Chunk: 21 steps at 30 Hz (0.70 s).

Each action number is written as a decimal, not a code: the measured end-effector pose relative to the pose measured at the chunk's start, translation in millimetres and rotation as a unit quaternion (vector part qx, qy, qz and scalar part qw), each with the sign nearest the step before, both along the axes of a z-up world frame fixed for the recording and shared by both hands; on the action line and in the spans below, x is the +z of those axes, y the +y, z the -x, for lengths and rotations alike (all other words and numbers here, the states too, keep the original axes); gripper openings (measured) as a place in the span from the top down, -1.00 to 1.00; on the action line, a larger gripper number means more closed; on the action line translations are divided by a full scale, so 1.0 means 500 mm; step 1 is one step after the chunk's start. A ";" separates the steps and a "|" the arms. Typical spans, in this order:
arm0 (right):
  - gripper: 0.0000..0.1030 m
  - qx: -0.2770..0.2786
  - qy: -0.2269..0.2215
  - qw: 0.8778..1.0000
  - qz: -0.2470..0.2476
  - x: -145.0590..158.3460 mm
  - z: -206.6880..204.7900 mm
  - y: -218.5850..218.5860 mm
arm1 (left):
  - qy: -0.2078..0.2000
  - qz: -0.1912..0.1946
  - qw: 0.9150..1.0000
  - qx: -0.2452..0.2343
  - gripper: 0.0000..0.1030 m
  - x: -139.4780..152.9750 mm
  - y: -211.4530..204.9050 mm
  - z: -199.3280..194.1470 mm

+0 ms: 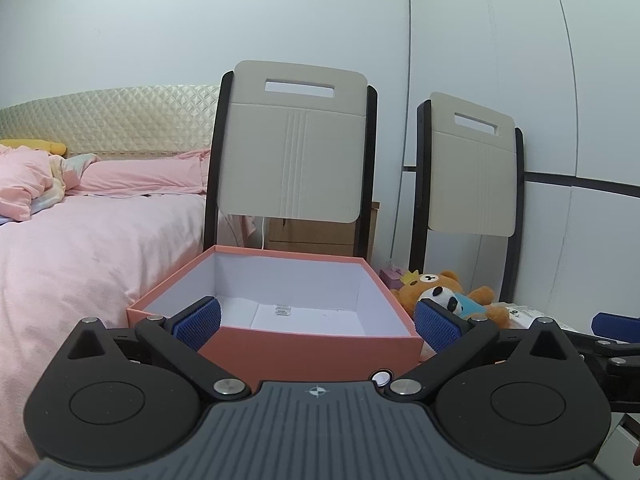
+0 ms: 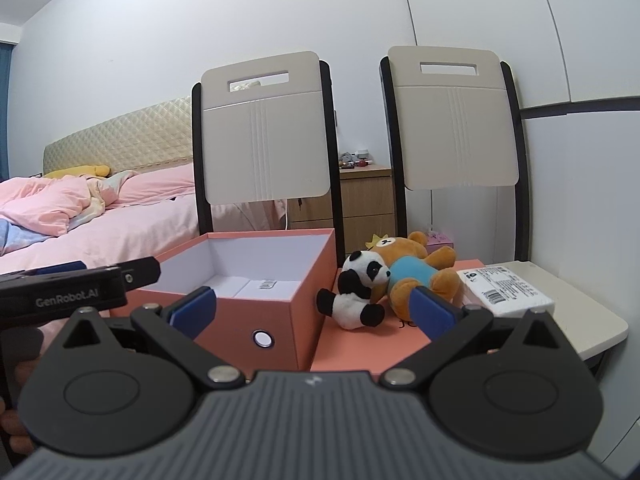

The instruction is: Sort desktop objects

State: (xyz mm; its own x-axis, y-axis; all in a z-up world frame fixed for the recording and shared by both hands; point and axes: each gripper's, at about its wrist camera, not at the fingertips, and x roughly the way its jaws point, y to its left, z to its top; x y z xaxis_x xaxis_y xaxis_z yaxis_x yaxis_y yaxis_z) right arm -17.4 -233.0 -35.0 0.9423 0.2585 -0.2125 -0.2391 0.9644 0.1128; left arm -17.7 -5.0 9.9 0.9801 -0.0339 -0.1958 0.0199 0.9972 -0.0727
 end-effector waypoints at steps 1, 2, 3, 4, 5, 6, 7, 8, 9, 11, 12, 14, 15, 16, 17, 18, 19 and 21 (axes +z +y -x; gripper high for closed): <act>-1.00 0.000 0.000 1.000 0.000 0.000 0.002 0.000 | 0.000 0.000 1.000 -0.001 -1.00 0.000 0.000 0.001; -1.00 0.000 0.000 1.000 -0.001 0.000 0.004 0.000 | -0.001 0.001 1.000 -0.001 -1.00 0.000 0.001 0.001; -1.00 0.001 0.000 1.000 -0.001 0.000 0.006 0.000 | 0.000 0.001 1.000 -0.002 -1.00 0.000 0.001 0.001; -1.00 0.001 0.000 1.000 -0.001 0.000 0.006 0.000 | 0.000 0.002 1.000 -0.003 -1.00 -0.001 0.001 0.001; -1.00 0.001 0.000 1.000 0.000 0.000 0.007 0.000 | -0.001 0.003 1.000 -0.003 -1.00 -0.001 0.001 0.001; -1.00 0.002 0.000 1.000 0.001 -0.001 0.007 0.001 | 0.000 0.004 1.000 -0.005 -1.00 -0.003 0.002 0.001; -1.00 0.003 0.001 1.000 0.002 -0.002 0.006 0.002 | 0.001 0.006 1.000 -0.006 -1.00 -0.005 0.002 0.001; -1.00 0.004 0.002 1.000 0.003 -0.004 0.005 0.003 | 0.002 0.007 1.000 -0.006 -1.00 -0.007 0.003 0.000; -1.00 0.004 0.003 1.000 0.006 -0.007 0.004 0.006 | 0.003 0.008 1.000 -0.007 -1.00 -0.010 0.005 -0.002; -1.00 0.004 0.002 1.000 0.009 -0.015 -0.001 0.012 | 0.007 0.009 1.000 -0.007 -1.00 -0.015 0.008 -0.005; -1.00 0.004 -0.002 1.000 0.009 -0.016 -0.004 0.014 | 0.008 0.009 1.000 -0.007 -1.00 -0.019 0.010 -0.007; -1.00 0.005 -0.007 1.000 0.009 -0.019 -0.015 0.018 | 0.011 0.008 1.000 -0.003 -1.00 -0.025 0.015 -0.011; -1.00 0.006 -0.007 1.000 0.009 -0.021 -0.022 0.020 | 0.012 0.009 1.000 0.001 -1.00 -0.027 0.018 -0.013; -1.00 0.007 -0.006 1.000 0.008 -0.024 -0.029 0.021 | 0.013 0.010 1.000 0.006 -1.00 -0.030 0.022 -0.015; -1.00 0.008 -0.004 1.000 0.007 -0.027 -0.035 0.023 | 0.012 0.013 1.000 0.010 -1.00 -0.030 0.026 -0.016; -1.00 0.009 -0.003 1.000 0.006 -0.029 -0.041 0.025 | 0.010 0.015 1.000 0.012 -1.00 -0.030 0.029 -0.016; -1.00 0.009 -0.003 1.000 0.004 -0.031 -0.046 0.025 | 0.008 0.016 1.000 0.012 -1.00 -0.029 0.033 -0.015; -1.00 0.010 -0.002 1.000 0.002 -0.035 -0.055 0.026 | 0.004 0.018 1.000 0.013 -1.00 -0.027 0.037 -0.015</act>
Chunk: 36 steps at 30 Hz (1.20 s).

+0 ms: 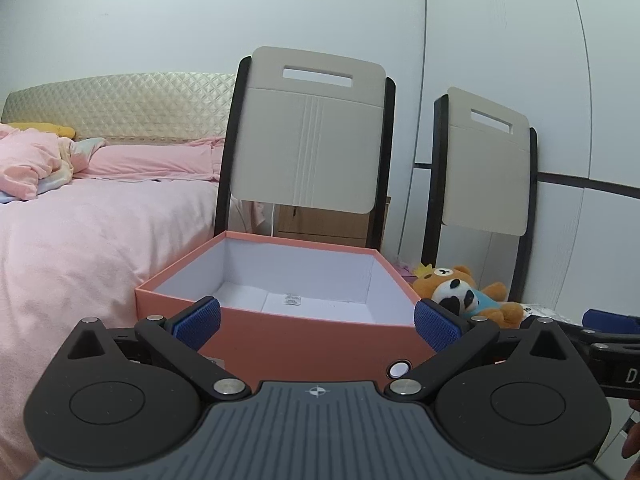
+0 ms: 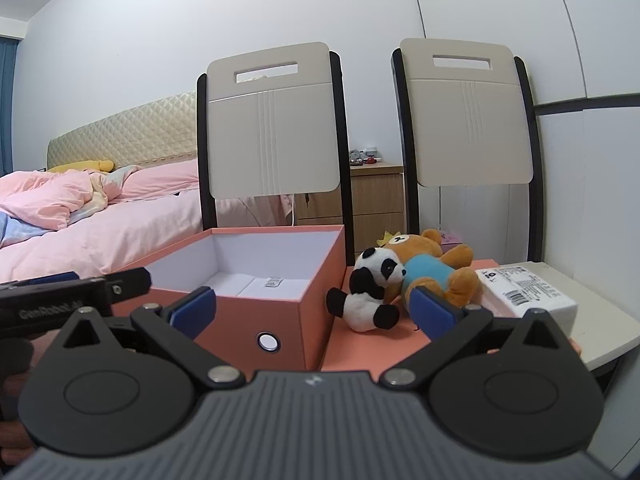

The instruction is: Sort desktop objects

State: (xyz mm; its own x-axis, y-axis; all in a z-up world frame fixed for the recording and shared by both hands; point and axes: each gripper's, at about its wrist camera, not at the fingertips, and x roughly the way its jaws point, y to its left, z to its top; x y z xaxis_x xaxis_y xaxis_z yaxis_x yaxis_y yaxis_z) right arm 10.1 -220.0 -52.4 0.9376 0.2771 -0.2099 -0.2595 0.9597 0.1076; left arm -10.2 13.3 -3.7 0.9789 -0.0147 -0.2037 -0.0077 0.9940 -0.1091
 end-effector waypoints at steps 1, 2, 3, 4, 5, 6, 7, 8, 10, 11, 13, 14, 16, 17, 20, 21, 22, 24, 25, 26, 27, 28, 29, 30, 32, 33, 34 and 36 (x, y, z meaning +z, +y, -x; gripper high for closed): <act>-1.00 0.001 0.000 1.000 -0.001 -0.001 -0.005 0.000 | -0.001 0.001 1.000 0.001 -1.00 0.000 0.001 -0.001; -1.00 0.002 0.000 1.000 -0.001 0.000 -0.010 -0.001 | -0.002 0.000 1.000 0.002 -1.00 0.000 0.002 -0.002; -1.00 0.002 0.000 1.000 -0.001 0.001 -0.015 -0.002 | -0.003 -0.001 1.000 0.003 -1.00 -0.001 0.002 -0.003; -1.00 0.001 -0.002 1.000 -0.001 0.004 -0.019 -0.004 | -0.002 -0.002 1.000 0.006 -1.00 -0.003 0.003 -0.005; -1.00 0.000 -0.004 1.000 -0.001 0.006 -0.022 -0.006 | -0.001 -0.003 1.000 0.009 -1.00 -0.005 0.004 -0.006; -1.00 -0.001 -0.005 1.000 -0.001 0.009 -0.025 -0.008 | -0.001 -0.003 1.000 0.011 -1.00 -0.007 0.005 -0.008; -1.00 -0.001 -0.007 1.000 0.000 0.011 -0.028 -0.009 | 0.000 -0.002 1.000 0.013 -1.00 -0.008 0.007 -0.009; -1.00 -0.002 -0.009 1.000 0.002 0.012 -0.030 -0.011 | 0.000 -0.001 1.000 0.014 -1.00 -0.010 0.009 -0.011; -1.00 -0.005 -0.014 1.000 0.002 0.014 -0.031 -0.014 | 0.000 0.001 1.000 0.017 -1.00 -0.013 0.011 -0.013; -1.00 -0.006 -0.015 1.000 0.001 0.012 -0.030 -0.016 | -0.001 0.002 1.000 0.019 -1.00 -0.015 0.012 -0.013; -1.00 -0.004 -0.014 1.000 -0.001 0.007 -0.028 -0.016 | -0.003 0.003 1.000 0.022 -1.00 -0.017 0.013 -0.013; -1.00 -0.002 -0.014 1.000 -0.002 0.005 -0.027 -0.016 | -0.004 0.005 1.000 0.023 -1.00 -0.018 0.014 -0.013; -1.00 0.001 -0.013 1.000 -0.002 0.000 -0.024 -0.016 | -0.006 0.009 1.000 0.022 -1.00 -0.019 0.014 -0.011; -1.00 0.002 -0.013 1.000 -0.003 -0.003 -0.023 -0.016 | -0.007 0.009 1.000 0.022 -1.00 -0.020 0.013 -0.010; -1.00 0.003 -0.012 1.000 -0.007 -0.008 -0.021 -0.020 | -0.011 0.014 1.000 0.025 -1.00 -0.021 0.009 -0.007; -1.00 0.002 -0.012 1.000 -0.007 -0.010 -0.021 -0.022 | -0.010 0.014 1.000 0.024 -1.00 -0.022 0.007 -0.007; -1.00 0.002 -0.012 1.000 -0.008 -0.011 -0.020 -0.024 | -0.010 0.014 1.000 0.022 -1.00 -0.023 0.005 -0.007; -1.00 0.002 -0.013 1.000 -0.010 -0.013 -0.020 -0.028 | -0.011 0.009 1.000 0.024 -1.00 -0.026 0.000 -0.007; -1.00 0.002 -0.014 1.000 -0.010 -0.014 -0.019 -0.030 | -0.012 0.008 1.000 0.025 -1.00 -0.027 -0.002 -0.007; -1.00 0.004 -0.017 1.000 -0.009 -0.014 -0.018 -0.032 | -0.014 0.007 1.000 0.026 -1.00 -0.027 -0.005 -0.005; -1.00 0.005 -0.019 1.000 -0.007 -0.014 -0.017 -0.033 | -0.017 0.006 0.999 0.026 -1.00 -0.028 -0.008 -0.004; -1.00 0.007 -0.022 1.000 -0.006 -0.015 -0.016 -0.034 | -0.019 0.004 0.999 0.028 -1.00 -0.030 -0.011 -0.003; -1.00 0.009 -0.024 1.000 -0.005 -0.016 -0.016 -0.036 | -0.020 0.000 0.999 0.029 -1.00 -0.032 -0.015 -0.002; -1.00 0.010 -0.026 1.000 -0.006 -0.017 -0.015 -0.039 | -0.021 -0.003 0.999 0.029 -1.00 -0.034 -0.019 -0.001; -1.00 0.012 -0.027 1.000 -0.009 -0.020 -0.015 -0.045 | -0.022 -0.010 0.999 0.027 -1.00 -0.038 -0.026 -0.001; -1.00 0.013 -0.026 1.000 -0.011 -0.022 -0.016 -0.049 | -0.025 -0.011 0.999 0.028 -1.00 -0.039 -0.029 0.001; -1.00 0.014 -0.026 0.999 -0.013 -0.024 -0.016 -0.052 | -0.027 -0.012 0.999 0.029 -1.00 -0.039 -0.031 0.002; -1.00 0.017 -0.026 0.999 -0.015 -0.026 -0.017 -0.061 | -0.032 -0.014 0.999 0.030 -1.00 -0.041 -0.037 0.003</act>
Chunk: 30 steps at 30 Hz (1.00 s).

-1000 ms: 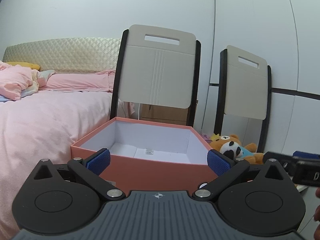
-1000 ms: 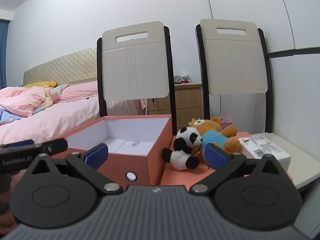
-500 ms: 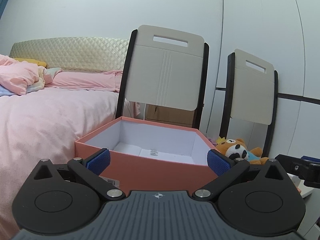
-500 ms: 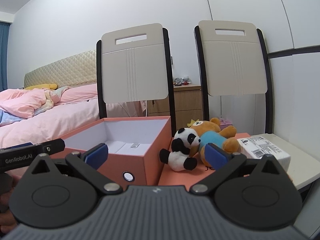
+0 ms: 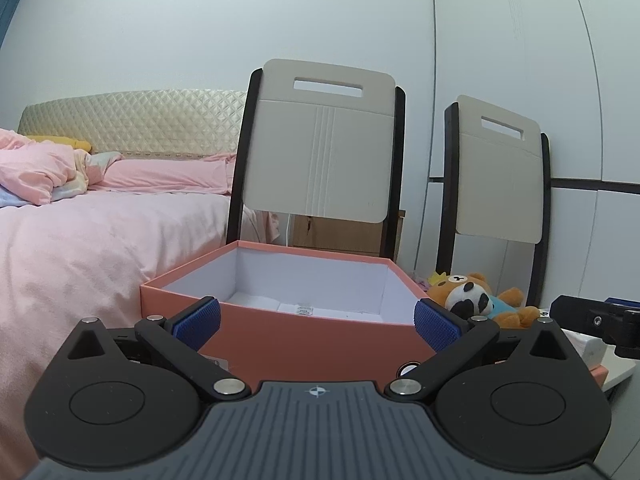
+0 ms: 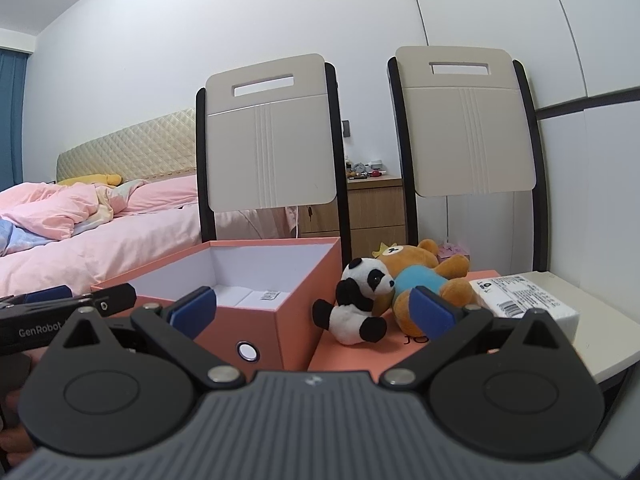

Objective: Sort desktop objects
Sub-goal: 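Reach the left gripper to the panda plush and grasp it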

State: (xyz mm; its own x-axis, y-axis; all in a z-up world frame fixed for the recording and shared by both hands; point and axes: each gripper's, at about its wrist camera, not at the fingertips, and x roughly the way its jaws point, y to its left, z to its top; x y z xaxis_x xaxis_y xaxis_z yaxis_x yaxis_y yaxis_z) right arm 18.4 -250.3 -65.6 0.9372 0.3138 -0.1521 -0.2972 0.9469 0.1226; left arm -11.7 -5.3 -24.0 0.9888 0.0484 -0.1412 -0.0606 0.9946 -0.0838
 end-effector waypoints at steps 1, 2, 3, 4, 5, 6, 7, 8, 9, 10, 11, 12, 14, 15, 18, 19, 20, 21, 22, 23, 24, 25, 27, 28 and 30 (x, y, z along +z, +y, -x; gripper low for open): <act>-1.00 0.001 -0.001 1.000 0.000 -0.001 0.000 -0.005 | -0.002 -0.002 1.000 -0.002 -1.00 -0.001 -0.004 0.001; -1.00 0.000 -0.002 1.000 0.000 -0.002 0.000 -0.010 | -0.004 -0.002 1.000 -0.004 -1.00 -0.002 -0.008 0.000; -1.00 -0.001 -0.003 1.000 0.000 -0.003 0.000 -0.015 | -0.004 -0.003 1.000 -0.006 -1.00 -0.002 -0.013 -0.001; -1.00 -0.001 -0.004 1.000 -0.001 -0.003 0.000 -0.021 | -0.004 -0.003 1.000 -0.010 -1.00 -0.004 -0.018 -0.002; -1.00 -0.002 -0.005 1.000 -0.001 -0.004 0.001 -0.027 | -0.002 -0.006 1.000 -0.014 -1.00 -0.005 -0.026 -0.005; -1.00 -0.004 -0.007 1.000 -0.003 -0.005 0.002 -0.034 | -0.001 -0.009 1.000 -0.018 -1.00 -0.005 -0.033 -0.008; -1.00 -0.006 -0.008 1.000 -0.005 -0.007 0.002 -0.041 | 0.001 -0.014 1.000 -0.024 -1.00 -0.007 -0.042 -0.011; -1.00 -0.008 -0.009 1.000 -0.007 -0.009 0.003 -0.048 | 0.002 -0.020 0.999 -0.030 -1.00 -0.009 -0.053 -0.016; -1.00 -0.009 -0.008 1.000 -0.009 -0.012 0.003 -0.055 | 0.004 -0.026 0.999 -0.036 -1.00 -0.011 -0.063 -0.021; -1.00 -0.010 -0.008 1.000 -0.011 -0.015 0.003 -0.061 | 0.004 -0.034 0.999 -0.041 -1.00 -0.012 -0.074 -0.027; -1.00 -0.009 -0.007 1.000 -0.012 -0.019 0.004 -0.068 | 0.004 -0.041 0.998 -0.044 -0.99 -0.014 -0.084 -0.033; -1.00 -0.009 -0.006 1.000 -0.014 -0.022 0.005 -0.074 | 0.004 -0.049 0.998 -0.045 -0.99 -0.015 -0.094 -0.041; -1.00 -0.010 -0.005 1.000 -0.017 -0.029 0.009 -0.087 | 0.005 -0.068 0.996 -0.053 -0.90 -0.014 -0.114 -0.059; -1.00 -0.011 -0.006 1.000 -0.019 -0.033 0.013 -0.094 | 0.005 -0.077 0.995 -0.059 -0.87 -0.011 -0.124 -0.070; -1.00 -0.012 -0.005 1.000 -0.021 -0.043 0.023 -0.114 | 0.004 -0.095 0.993 -0.076 -0.81 0.000 -0.153 -0.112; -1.00 -0.014 -0.005 1.000 -0.023 -0.047 0.027 -0.121 | 0.004 -0.100 0.992 -0.083 -0.76 0.005 -0.163 -0.127; -1.00 -0.016 -0.005 1.000 -0.025 -0.051 0.031 -0.129 | 0.007 -0.102 0.991 -0.090 -0.72 0.011 -0.172 -0.142; -1.00 -0.019 -0.005 0.999 -0.027 -0.054 0.035 -0.137 | 0.010 -0.100 0.990 -0.097 -0.71 0.018 -0.181 -0.158; -1.00 -0.022 -0.003 0.999 -0.030 -0.058 0.039 -0.146 | 0.011 -0.098 0.990 -0.105 -0.71 0.024 -0.190 -0.173; -1.00 -0.025 -0.001 0.999 -0.033 -0.062 0.041 -0.154 | 0.014 -0.098 0.989 -0.110 -0.71 0.027 -0.201 -0.189; -1.00 -0.028 0.001 0.999 -0.036 -0.066 0.043 -0.162 | 0.017 -0.098 0.989 -0.114 -0.71 0.030 -0.212 -0.205; -1.00 -0.031 0.003 0.999 -0.039 -0.069 0.044 -0.170 | 0.021 -0.104 0.988 -0.114 -0.71 0.030 -0.226 -0.224; -1.00 -0.034 0.009 0.998 -0.044 -0.077 0.044 -0.183 | 0.038 -0.114 0.986 -0.119 -0.70 0.025 -0.252 -0.265; -1.00 -0.035 0.012 0.998 -0.046 -0.082 0.044 -0.188 | 0.049 -0.120 0.985 -0.118 -0.64 0.022 -0.264 -0.286; -1.00 -0.036 0.019 0.998 -0.050 -0.091 0.042 -0.199 | 0.066 -0.133 0.982 -0.119 -0.61 0.017 -0.289 -0.321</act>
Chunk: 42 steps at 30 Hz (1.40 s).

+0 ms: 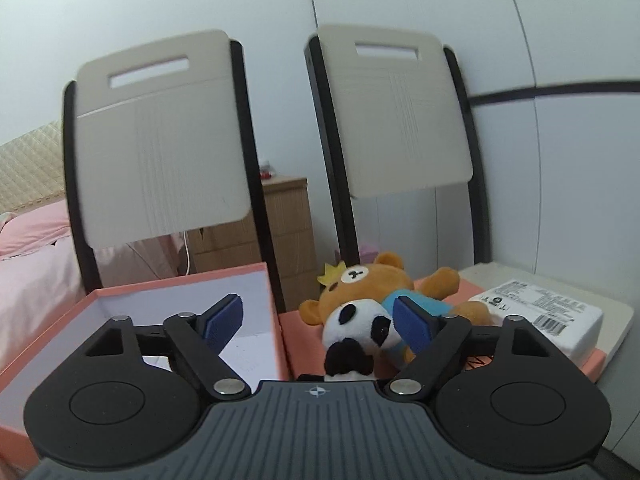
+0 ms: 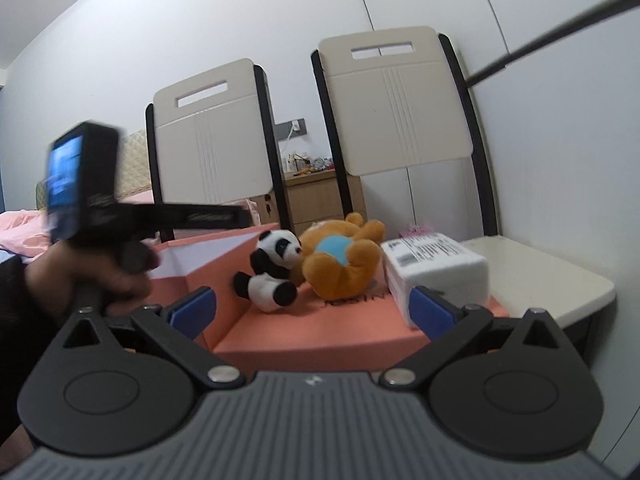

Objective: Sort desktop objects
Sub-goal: 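Reach the left gripper to the panda plush and grasp it, then carry the panda plush with the left gripper and drop it into the pink box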

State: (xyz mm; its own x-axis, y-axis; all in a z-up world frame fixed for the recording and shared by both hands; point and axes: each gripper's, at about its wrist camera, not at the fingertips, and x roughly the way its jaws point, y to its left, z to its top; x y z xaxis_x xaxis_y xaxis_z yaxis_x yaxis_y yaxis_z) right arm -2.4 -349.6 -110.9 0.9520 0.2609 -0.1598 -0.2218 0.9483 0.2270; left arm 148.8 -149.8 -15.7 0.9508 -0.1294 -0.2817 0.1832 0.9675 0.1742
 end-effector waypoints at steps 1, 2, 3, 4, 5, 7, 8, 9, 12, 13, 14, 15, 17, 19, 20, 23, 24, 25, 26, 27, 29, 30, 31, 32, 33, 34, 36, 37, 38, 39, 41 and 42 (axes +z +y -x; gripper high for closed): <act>-1.00 0.000 0.004 1.000 -0.002 -0.005 -0.001 -0.007 | 0.007 -0.002 1.000 -0.003 -0.61 -0.002 -0.010 -0.016; -1.00 -0.001 0.007 1.000 -0.004 -0.009 -0.003 -0.012 | 0.014 -0.004 1.000 -0.006 -0.61 -0.004 -0.017 -0.031; -1.00 -0.002 0.011 1.000 -0.005 -0.012 -0.005 -0.016 | 0.022 -0.008 1.000 -0.006 -0.61 -0.006 -0.025 -0.045; -1.00 -0.003 0.015 1.000 -0.006 -0.014 -0.008 -0.021 | 0.028 -0.015 0.999 -0.007 -0.61 -0.009 -0.035 -0.058; -1.00 -0.003 0.018 1.000 -0.007 -0.016 -0.012 -0.025 | 0.035 -0.022 0.999 -0.011 -0.61 -0.013 -0.044 -0.069; -1.00 -0.005 0.022 1.000 -0.010 -0.017 -0.018 -0.033 | 0.051 -0.034 0.998 -0.016 -0.61 -0.019 -0.058 -0.088; -1.00 -0.005 0.023 1.000 -0.012 -0.017 -0.021 -0.036 | 0.053 -0.040 0.998 -0.020 -0.61 -0.023 -0.067 -0.094; -1.00 -0.004 0.025 1.000 -0.014 -0.017 -0.023 -0.039 | 0.060 -0.044 0.997 -0.021 -0.61 -0.027 -0.072 -0.101; -1.00 0.006 0.030 0.999 -0.012 -0.018 -0.030 -0.037 | 0.088 -0.047 0.995 -0.021 -0.60 -0.035 -0.085 -0.127; -1.00 0.009 0.031 0.999 -0.012 -0.019 -0.033 -0.037 | 0.092 -0.046 0.994 -0.022 -0.60 -0.036 -0.088 -0.134; -1.00 0.012 0.032 0.999 -0.012 -0.021 -0.035 -0.036 | 0.096 -0.046 0.994 -0.022 -0.58 -0.037 -0.091 -0.140; -1.00 0.014 0.034 0.999 -0.013 -0.022 -0.037 -0.036 | 0.101 -0.048 0.993 -0.021 -0.56 -0.038 -0.095 -0.147; -1.00 0.016 0.040 0.999 -0.014 -0.025 -0.045 -0.035 | 0.108 -0.053 0.993 -0.017 -0.49 -0.041 -0.101 -0.157; -1.00 0.017 0.046 0.999 -0.016 -0.027 -0.053 -0.036 | 0.114 -0.060 0.992 -0.007 -0.35 -0.044 -0.102 -0.165; -1.00 0.017 0.048 0.999 -0.015 -0.027 -0.057 -0.035 | 0.116 -0.063 0.991 -0.002 -0.20 -0.046 -0.103 -0.169; -1.00 0.017 0.046 0.999 -0.011 -0.022 -0.064 -0.035 | 0.122 -0.060 0.991 0.007 -0.01 -0.048 -0.095 -0.174; -1.00 0.017 0.047 0.999 -0.010 -0.020 -0.065 -0.034 | 0.120 -0.058 0.991 0.006 0.00 -0.048 -0.092 -0.175; -1.00 0.017 0.047 0.999 -0.009 -0.019 -0.067 -0.034 | 0.119 -0.056 0.991 0.007 0.01 -0.047 -0.088 -0.175; -1.00 0.016 0.047 0.999 -0.008 -0.017 -0.069 -0.033 | 0.119 -0.051 0.992 0.006 0.02 -0.045 -0.084 -0.174; -1.00 0.016 0.047 0.999 -0.007 -0.016 -0.070 -0.032 | 0.116 -0.044 0.992 0.005 0.03 -0.042 -0.079 -0.172; -1.00 0.016 0.047 0.999 -0.006 -0.013 -0.072 -0.029 | 0.110 -0.029 0.993 0.006 0.05 -0.034 -0.069 -0.169; -1.00 0.016 0.047 0.999 -0.006 -0.012 -0.073 -0.026 | 0.108 -0.020 0.994 0.005 0.05 -0.028 -0.065 -0.167; -1.00 0.017 0.047 0.999 -0.006 -0.011 -0.073 -0.024 | 0.105 -0.014 0.994 0.003 0.06 -0.021 -0.060 -0.164; -1.00 0.018 0.048 0.999 -0.006 -0.011 -0.074 -0.021 | 0.100 -0.008 0.995 0.001 0.06 -0.012 -0.057 -0.159; -1.00 0.020 0.049 0.999 -0.005 -0.011 -0.074 -0.017 | 0.094 -0.002 0.996 -0.002 0.06 -0.002 -0.053 -0.154; -1.00 0.022 0.049 0.999 -0.004 -0.010 -0.074 -0.014 | 0.088 0.004 0.996 -0.005 0.07 0.010 -0.048 -0.149; -1.00 0.025 0.051 0.998 -0.003 -0.010 -0.074 -0.006 | 0.073 0.017 0.997 -0.013 0.07 0.038 -0.040 -0.134; -1.00 0.026 0.051 0.998 -0.002 -0.009 -0.074 -0.003 | 0.064 0.022 0.998 -0.016 0.07 0.054 -0.035 -0.127; -1.00 0.028 0.051 0.998 -0.001 -0.007 -0.074 0.001 | 0.055 0.028 0.998 -0.018 0.07 0.071 -0.029 -0.120; -1.00 0.029 0.050 0.998 0.000 -0.004 -0.073 0.006 | 0.048 0.036 0.998 -0.021 0.07 0.089 -0.021 -0.113; -1.00 0.031 0.046 0.998 0.004 0.000 -0.072 0.014 | 0.033 0.049 0.998 -0.024 0.07 0.121 0.000 -0.100; -1.00 0.032 0.044 0.999 0.004 0.002 -0.072 0.018 | 0.025 0.050 0.998 -0.023 0.07 0.136 0.011 -0.094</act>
